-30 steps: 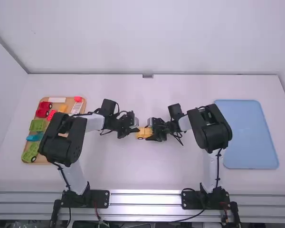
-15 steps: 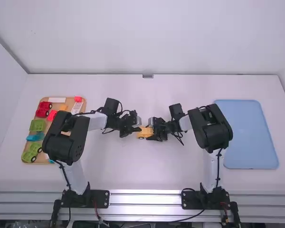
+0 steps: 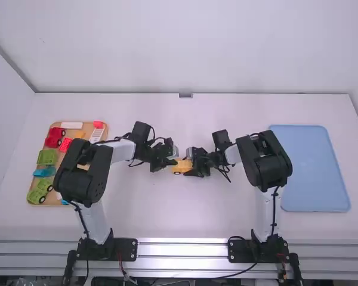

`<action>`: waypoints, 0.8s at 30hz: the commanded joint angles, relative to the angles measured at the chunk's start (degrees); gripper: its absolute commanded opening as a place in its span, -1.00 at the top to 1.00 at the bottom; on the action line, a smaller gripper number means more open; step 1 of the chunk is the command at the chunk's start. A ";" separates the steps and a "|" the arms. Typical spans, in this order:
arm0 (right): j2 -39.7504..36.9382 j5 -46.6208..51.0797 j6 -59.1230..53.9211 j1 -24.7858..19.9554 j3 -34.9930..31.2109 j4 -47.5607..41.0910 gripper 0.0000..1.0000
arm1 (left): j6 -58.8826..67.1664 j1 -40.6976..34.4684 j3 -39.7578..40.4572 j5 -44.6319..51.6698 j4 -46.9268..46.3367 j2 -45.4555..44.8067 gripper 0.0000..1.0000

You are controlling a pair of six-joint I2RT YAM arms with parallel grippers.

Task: Assemble lego blocks to make yellow taxi

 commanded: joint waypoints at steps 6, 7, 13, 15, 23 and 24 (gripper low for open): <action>0.79 2.08 0.17 0.17 -0.04 -0.26 -0.15 | 5.25 -0.33 5.55 -1.79 -10.21 -4.44 0.73; 0.79 2.05 0.20 -0.04 -0.04 -0.28 -0.17 | 3.69 0.31 6.64 -3.02 -11.41 -6.75 0.46; 0.24 2.95 2.86 -0.70 0.09 -0.31 -0.68 | -8.11 3.26 7.63 -7.26 -10.95 -16.90 -0.98; -2.43 8.00 7.08 -1.46 0.09 -2.56 -0.75 | -12.52 5.99 7.58 -7.06 -11.32 -20.68 -0.98; -21.49 21.24 4.87 -3.87 0.00 -21.68 -0.98 | -31.34 17.20 7.34 -15.69 -12.59 -29.92 -0.98; -22.29 21.27 4.92 -3.96 -0.02 -22.01 -0.98 | -32.72 17.64 7.34 -16.59 -12.68 -30.21 -0.98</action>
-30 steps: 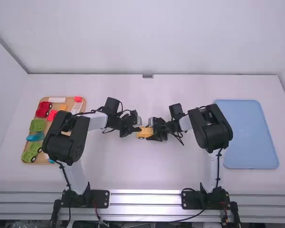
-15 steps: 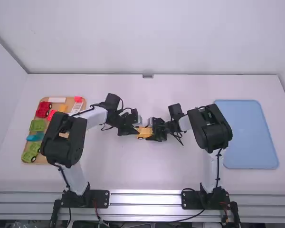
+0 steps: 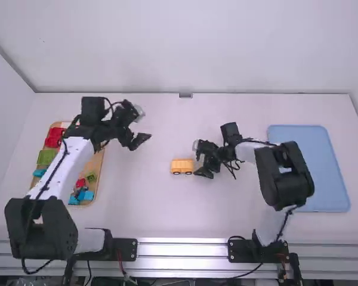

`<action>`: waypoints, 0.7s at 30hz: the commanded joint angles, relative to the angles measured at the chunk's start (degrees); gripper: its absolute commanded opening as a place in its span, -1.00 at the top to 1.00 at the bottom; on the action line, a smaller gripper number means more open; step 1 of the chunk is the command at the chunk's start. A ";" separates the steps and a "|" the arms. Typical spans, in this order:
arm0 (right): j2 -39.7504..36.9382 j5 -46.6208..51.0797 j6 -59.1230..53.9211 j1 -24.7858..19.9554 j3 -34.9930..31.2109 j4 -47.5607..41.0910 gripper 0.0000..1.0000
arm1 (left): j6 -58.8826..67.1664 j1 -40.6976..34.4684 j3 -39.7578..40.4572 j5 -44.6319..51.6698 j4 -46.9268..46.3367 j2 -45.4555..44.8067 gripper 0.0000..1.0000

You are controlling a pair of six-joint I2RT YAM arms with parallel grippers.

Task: Assemble lego blocks to make yellow taxi

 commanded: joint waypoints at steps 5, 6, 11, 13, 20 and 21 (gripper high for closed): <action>-13.49 4.52 4.02 -0.83 0.13 2.38 -0.98 | -31.06 6.23 0.07 -23.23 -1.46 -6.16 -0.98; -14.43 4.87 6.23 -0.39 0.13 4.96 -0.98 | -37.97 7.17 0.07 -28.83 -1.66 -7.17 -0.98; -14.95 7.65 13.55 2.43 0.13 15.93 -0.97 | -58.49 9.92 0.07 -52.78 -4.57 -9.62 -0.98; -14.95 8.04 14.80 3.50 0.13 18.71 -0.98 | -62.16 10.75 0.07 -59.30 -5.22 -9.66 -0.98; -14.95 7.91 16.00 6.88 2.38 22.03 -0.98 | -58.82 14.05 -0.17 -58.34 0.20 -8.61 -0.98; -14.95 8.24 17.09 7.08 2.89 22.03 -0.97 | -58.14 14.45 -0.11 -56.94 1.03 -8.35 -0.98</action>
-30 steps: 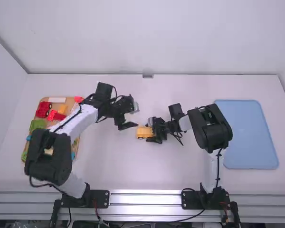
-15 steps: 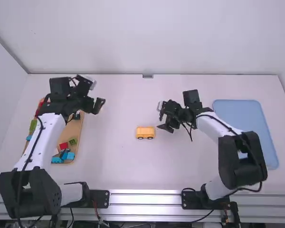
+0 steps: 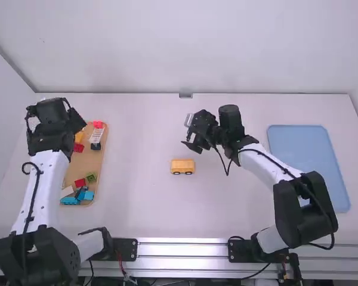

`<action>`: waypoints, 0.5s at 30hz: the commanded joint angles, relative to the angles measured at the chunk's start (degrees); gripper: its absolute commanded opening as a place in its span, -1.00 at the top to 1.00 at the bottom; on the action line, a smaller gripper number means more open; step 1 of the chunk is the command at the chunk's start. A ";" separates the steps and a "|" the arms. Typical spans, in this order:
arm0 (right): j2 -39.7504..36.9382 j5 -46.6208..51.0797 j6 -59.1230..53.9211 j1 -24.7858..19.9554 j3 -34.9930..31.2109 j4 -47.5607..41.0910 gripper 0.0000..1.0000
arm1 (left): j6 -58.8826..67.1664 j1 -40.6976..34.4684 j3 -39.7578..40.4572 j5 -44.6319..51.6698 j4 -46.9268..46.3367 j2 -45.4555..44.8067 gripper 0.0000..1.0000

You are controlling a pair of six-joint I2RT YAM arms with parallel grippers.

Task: Assemble lego blocks to make yellow taxi

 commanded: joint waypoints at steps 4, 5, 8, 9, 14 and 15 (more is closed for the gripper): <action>-0.28 0.33 6.05 0.90 4.74 0.15 -0.98 | -3.26 2.32 0.26 -1.33 0.28 2.10 -0.98; -0.28 -1.09 6.03 0.92 4.94 0.42 -0.98 | -8.00 2.58 -0.22 -3.98 0.57 2.67 -0.98; -0.28 -1.92 6.05 1.57 5.05 1.27 -0.98 | -11.54 2.49 -1.84 -7.08 2.36 2.91 -0.98; -0.28 -1.38 6.10 1.84 5.05 1.84 -0.98 | -11.93 2.71 -2.62 -6.97 3.34 2.78 -0.98; -0.31 -0.35 6.16 1.70 5.29 4.22 -0.98 | -16.59 6.64 -3.41 -6.69 0.72 2.80 -0.99; -0.31 -0.52 6.84 1.64 5.73 4.15 -0.98 | -17.42 7.63 -3.41 -6.54 0.15 2.80 -0.98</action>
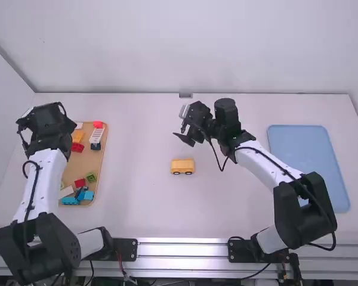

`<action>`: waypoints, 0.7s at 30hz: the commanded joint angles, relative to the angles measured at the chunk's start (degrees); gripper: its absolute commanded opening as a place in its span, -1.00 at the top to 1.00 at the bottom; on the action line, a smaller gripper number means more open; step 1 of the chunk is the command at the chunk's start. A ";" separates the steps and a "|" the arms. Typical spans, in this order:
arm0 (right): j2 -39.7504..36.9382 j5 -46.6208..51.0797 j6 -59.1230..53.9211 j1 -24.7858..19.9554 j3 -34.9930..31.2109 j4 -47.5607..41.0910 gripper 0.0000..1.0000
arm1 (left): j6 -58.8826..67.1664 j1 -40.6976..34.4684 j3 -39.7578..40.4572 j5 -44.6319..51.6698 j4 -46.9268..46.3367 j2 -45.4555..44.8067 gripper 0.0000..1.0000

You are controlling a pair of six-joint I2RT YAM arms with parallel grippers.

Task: Assemble lego blocks to make yellow taxi

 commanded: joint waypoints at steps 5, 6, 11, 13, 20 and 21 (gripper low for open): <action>1.62 -0.83 7.72 -0.11 8.28 -2.23 -0.98 | -0.26 8.70 -0.37 6.97 -1.36 -0.04 -0.98; 2.73 -1.95 7.61 0.02 10.43 -3.87 -0.97 | 2.14 9.66 -0.35 9.20 -0.79 -0.07 -0.98; 8.66 -8.02 2.29 1.55 22.62 -18.64 -0.98 | 11.65 12.00 -0.24 13.03 -0.09 -0.07 -0.98; 9.70 -9.49 -0.02 1.92 25.20 -22.77 -0.98 | 12.41 12.20 -0.24 12.96 -0.39 -0.07 -0.98; 11.82 -10.21 -7.45 4.37 30.62 -33.57 -0.98 | 12.83 12.55 -0.24 15.50 -1.49 -0.07 -0.98; 11.82 -10.16 -7.41 4.48 30.60 -33.46 -0.97 | 13.11 12.52 -0.24 16.41 -1.27 -0.07 -0.98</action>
